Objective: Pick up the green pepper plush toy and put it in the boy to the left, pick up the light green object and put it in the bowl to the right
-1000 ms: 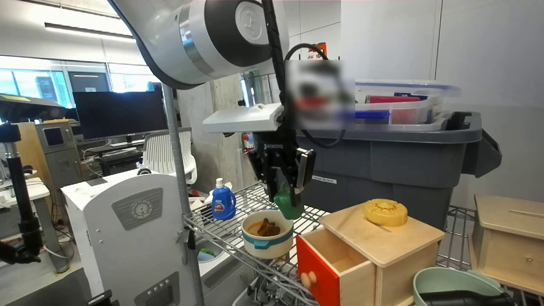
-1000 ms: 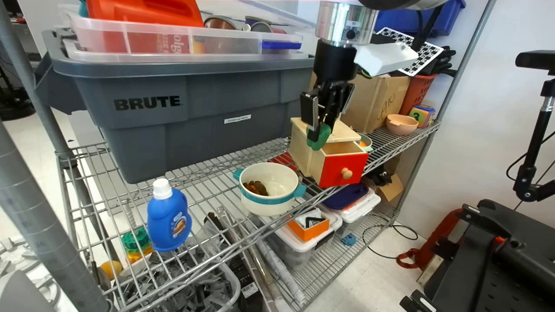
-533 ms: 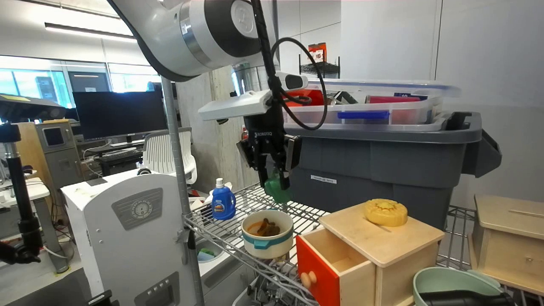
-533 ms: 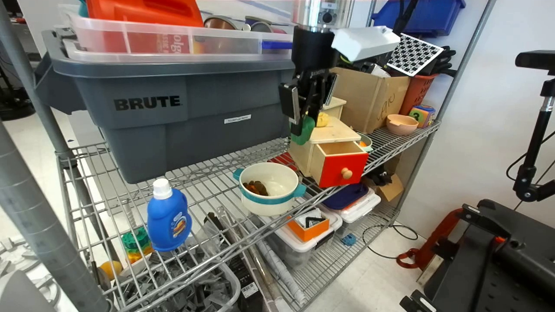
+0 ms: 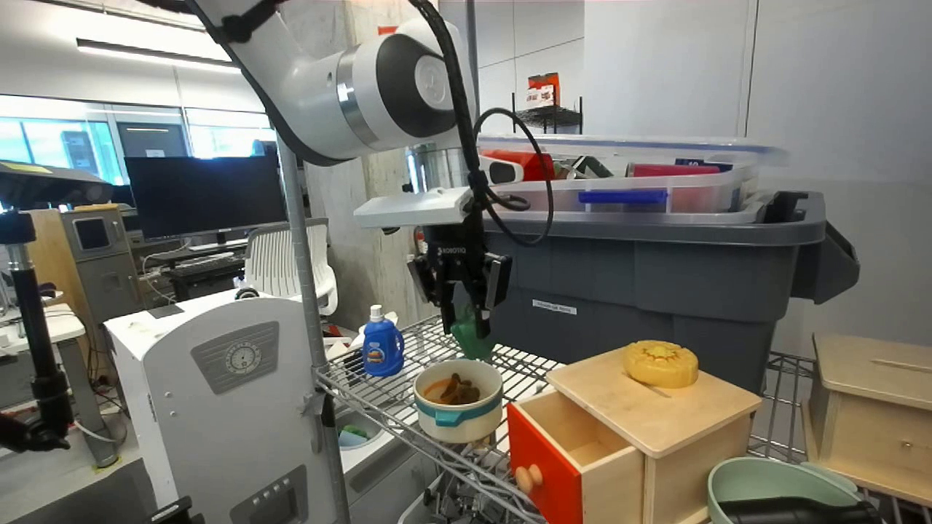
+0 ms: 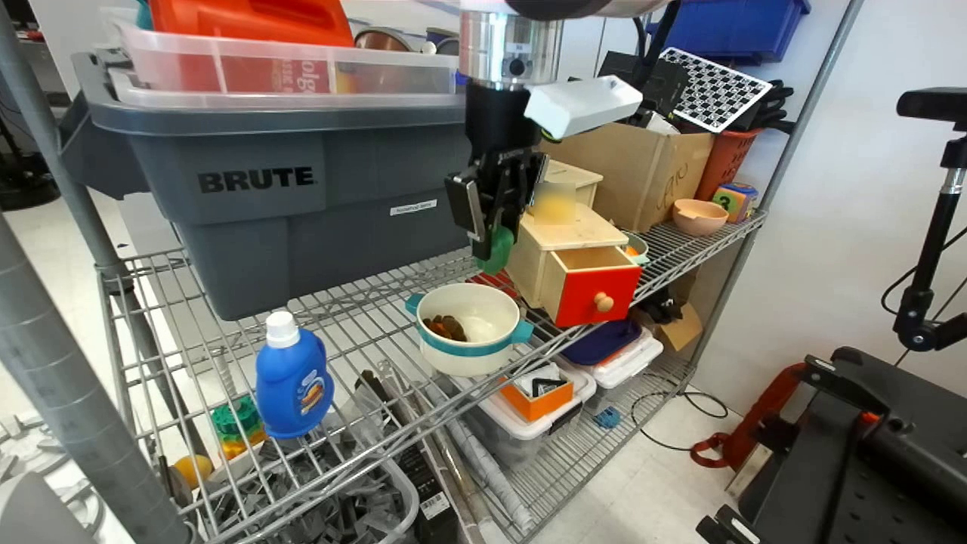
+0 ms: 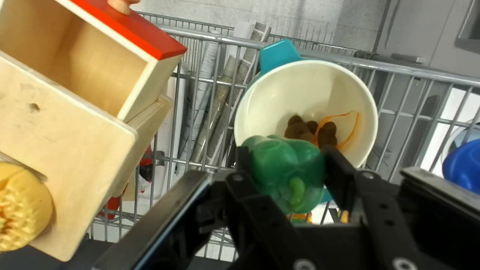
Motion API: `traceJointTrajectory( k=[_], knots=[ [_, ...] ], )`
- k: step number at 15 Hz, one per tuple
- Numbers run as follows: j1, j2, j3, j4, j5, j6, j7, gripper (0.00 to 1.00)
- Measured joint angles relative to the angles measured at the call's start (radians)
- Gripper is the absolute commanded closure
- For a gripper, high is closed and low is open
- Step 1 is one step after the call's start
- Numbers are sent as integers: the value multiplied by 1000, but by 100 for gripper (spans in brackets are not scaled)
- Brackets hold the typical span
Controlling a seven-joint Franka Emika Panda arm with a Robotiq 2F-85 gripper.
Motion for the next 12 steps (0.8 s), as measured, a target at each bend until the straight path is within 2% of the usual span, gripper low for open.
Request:
traceJointTrajectory(
  k=[4, 12],
  knots=[
    [8, 43, 5, 48, 0, -15, 0, 1],
    [13, 45, 7, 58, 0, -17, 0, 0]
  ],
)
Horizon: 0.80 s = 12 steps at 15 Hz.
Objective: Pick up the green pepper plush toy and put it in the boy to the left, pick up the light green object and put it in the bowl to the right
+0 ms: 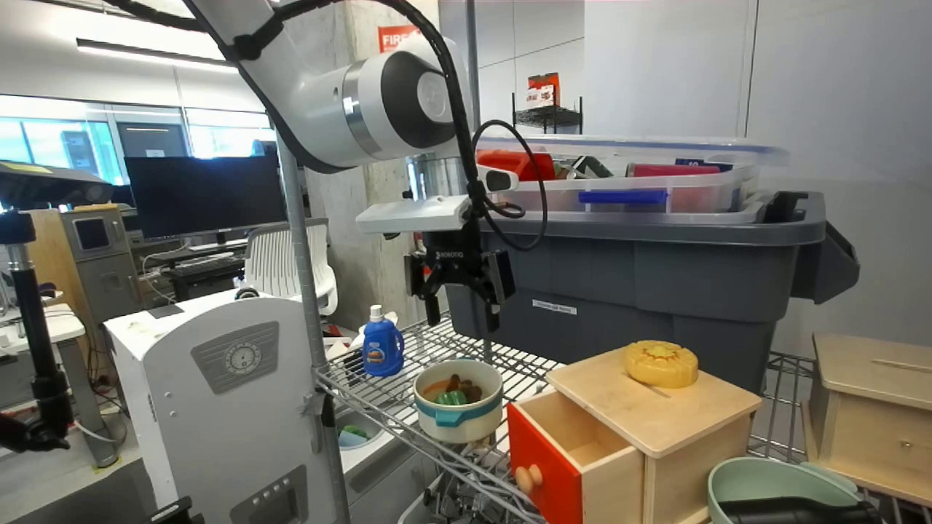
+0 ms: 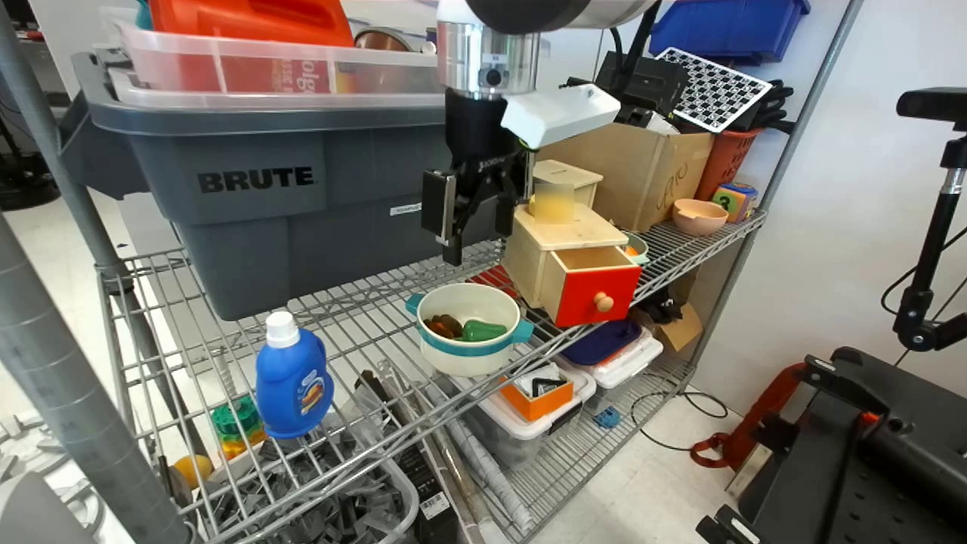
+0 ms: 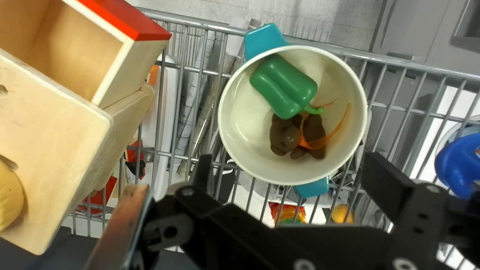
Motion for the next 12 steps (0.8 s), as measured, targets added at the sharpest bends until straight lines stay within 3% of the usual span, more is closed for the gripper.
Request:
traceJointTrajectory(
  k=[5, 12],
  knots=[
    [6, -11, 1, -39, 0, 1, 9, 0],
    [9, -128, 0, -214, -3, 9, 79, 0]
  ],
)
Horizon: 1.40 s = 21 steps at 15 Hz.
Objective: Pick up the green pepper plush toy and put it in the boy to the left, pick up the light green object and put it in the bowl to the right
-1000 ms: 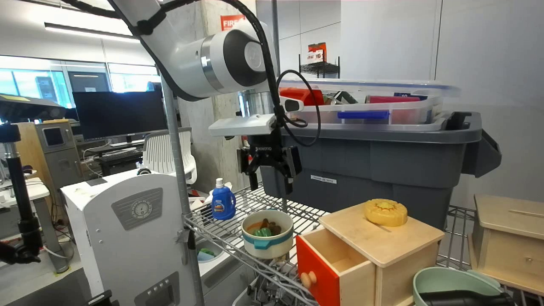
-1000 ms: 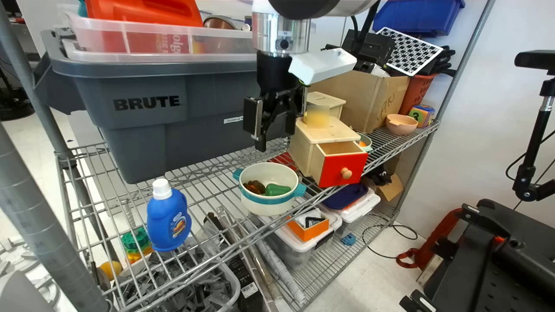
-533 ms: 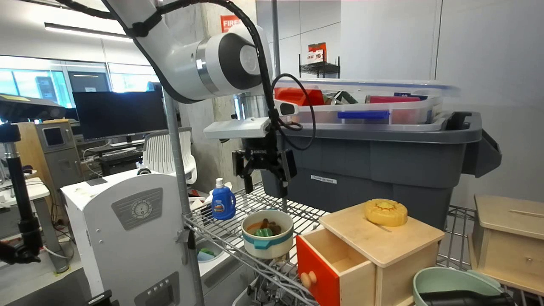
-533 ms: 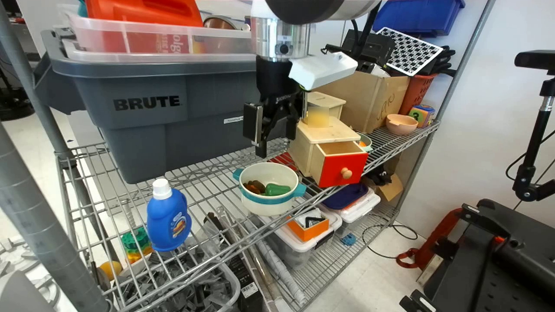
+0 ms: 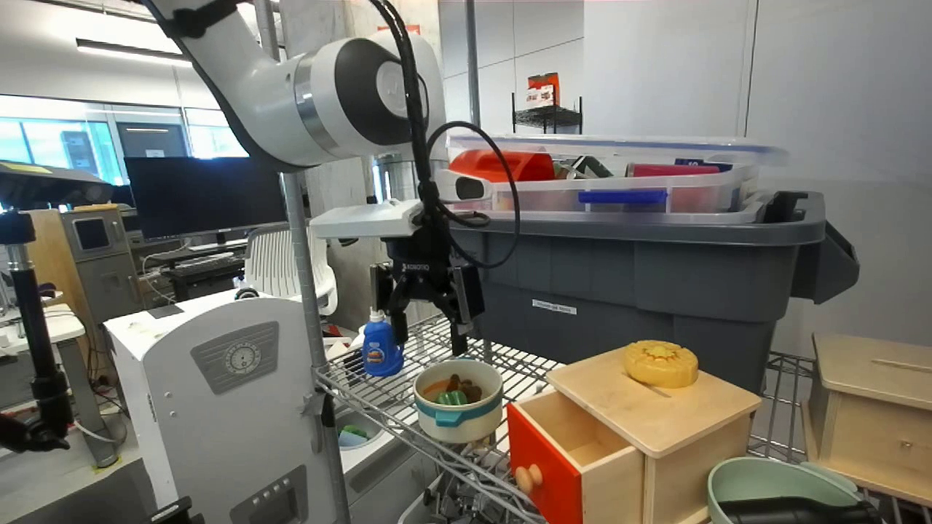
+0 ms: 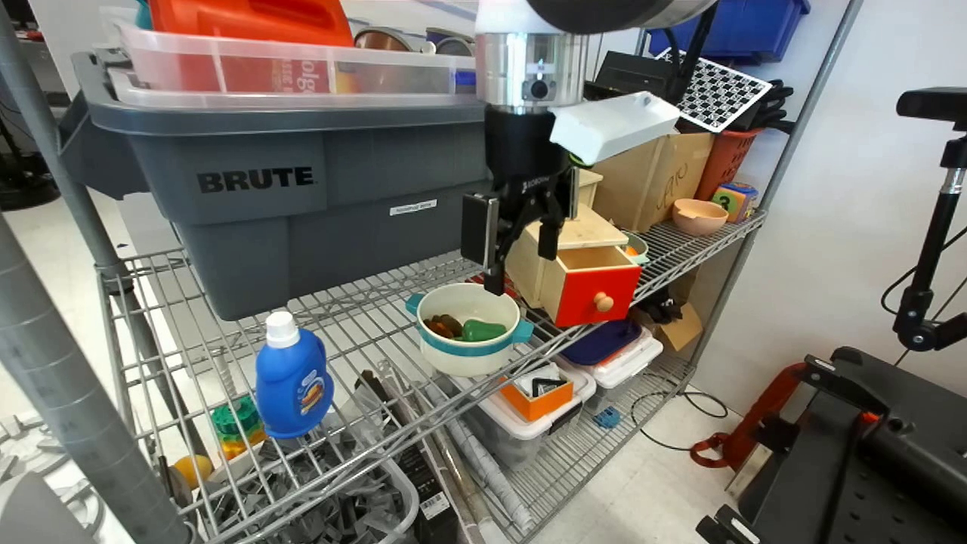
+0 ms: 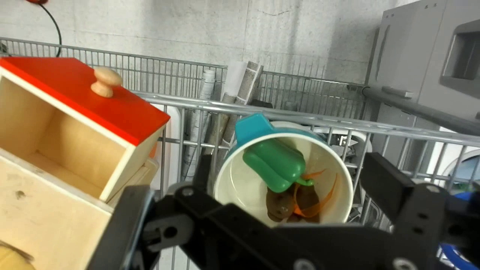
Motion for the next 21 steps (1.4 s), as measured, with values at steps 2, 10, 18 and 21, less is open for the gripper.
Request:
traceJointTrajectory(
  k=[2, 10, 18, 21],
  knots=[
    [4, -48, 0, -57, -8, 9, 24, 0],
    [29, -273, -2, -281, -72, 50, 148, 0],
    [-34, -377, -35, -328, -73, 50, 169, 0],
    [-35, -419, -30, -369, -86, 50, 186, 0]
  ],
)
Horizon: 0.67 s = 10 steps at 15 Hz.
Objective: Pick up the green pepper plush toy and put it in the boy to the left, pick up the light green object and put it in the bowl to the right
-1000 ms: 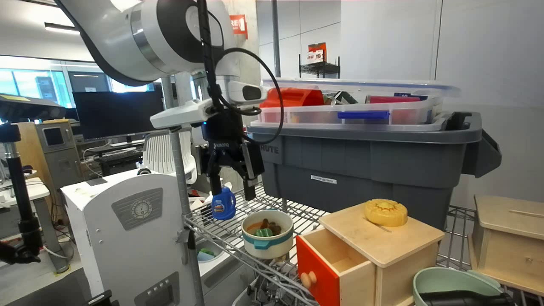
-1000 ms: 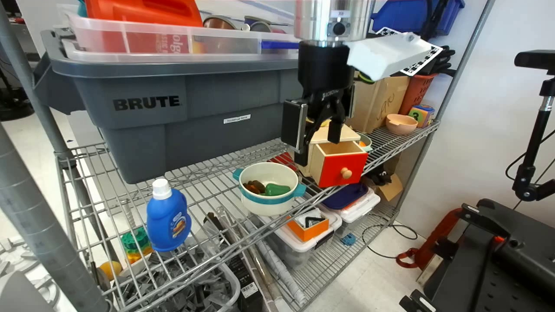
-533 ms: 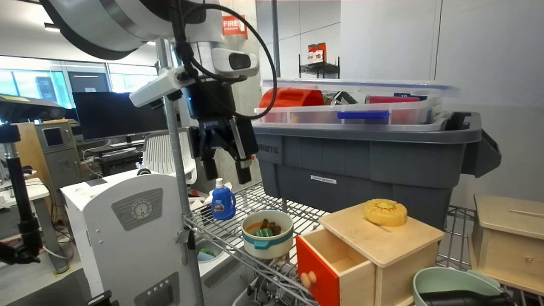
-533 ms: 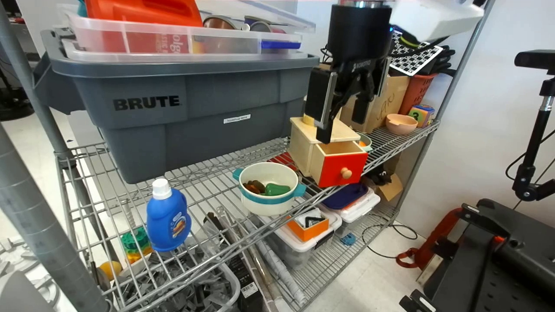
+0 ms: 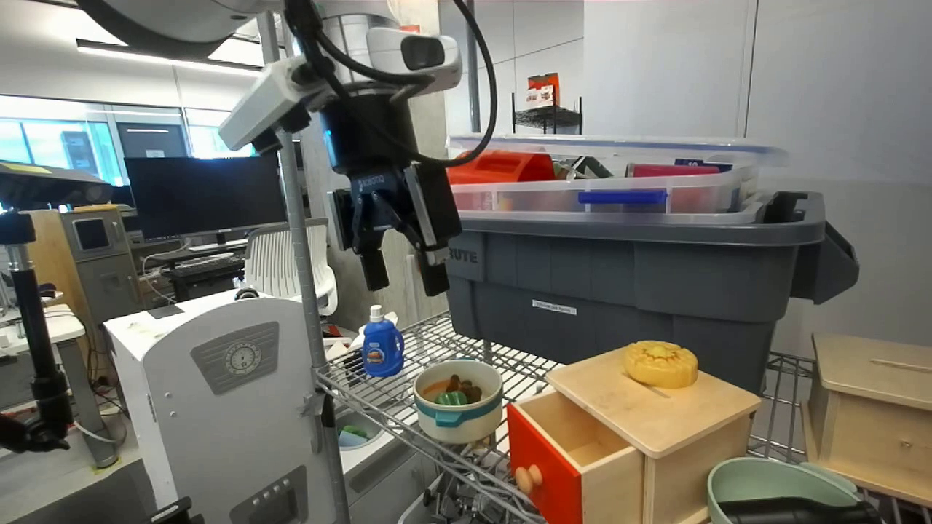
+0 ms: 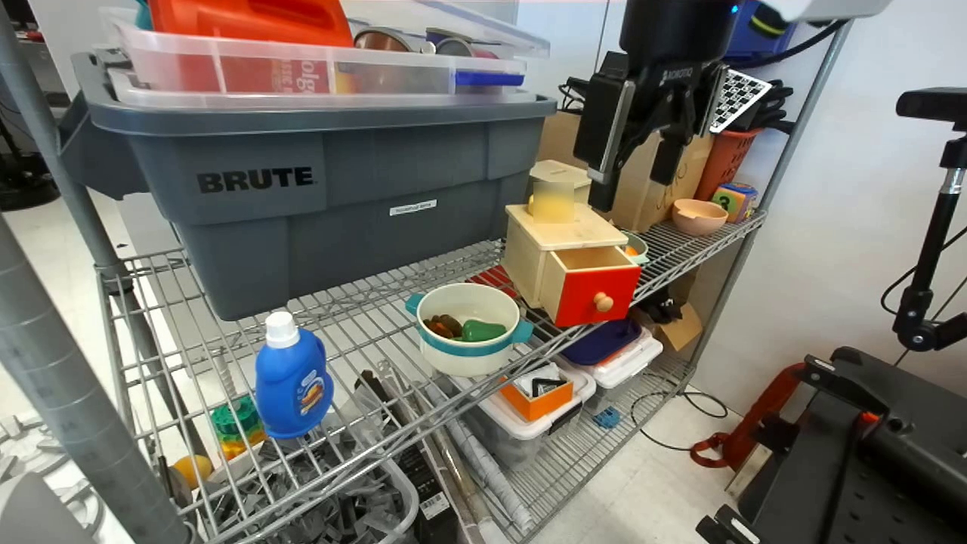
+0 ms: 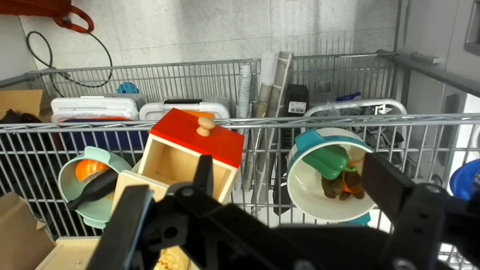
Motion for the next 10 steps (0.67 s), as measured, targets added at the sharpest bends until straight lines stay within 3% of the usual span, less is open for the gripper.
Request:
traceJointTrajectory(
  k=[6, 10],
  knots=[
    [6, -139, 42, -144, -61, 2, 100, 0],
    [2, -188, 55, -176, -61, 2, 118, 0]
  ],
)
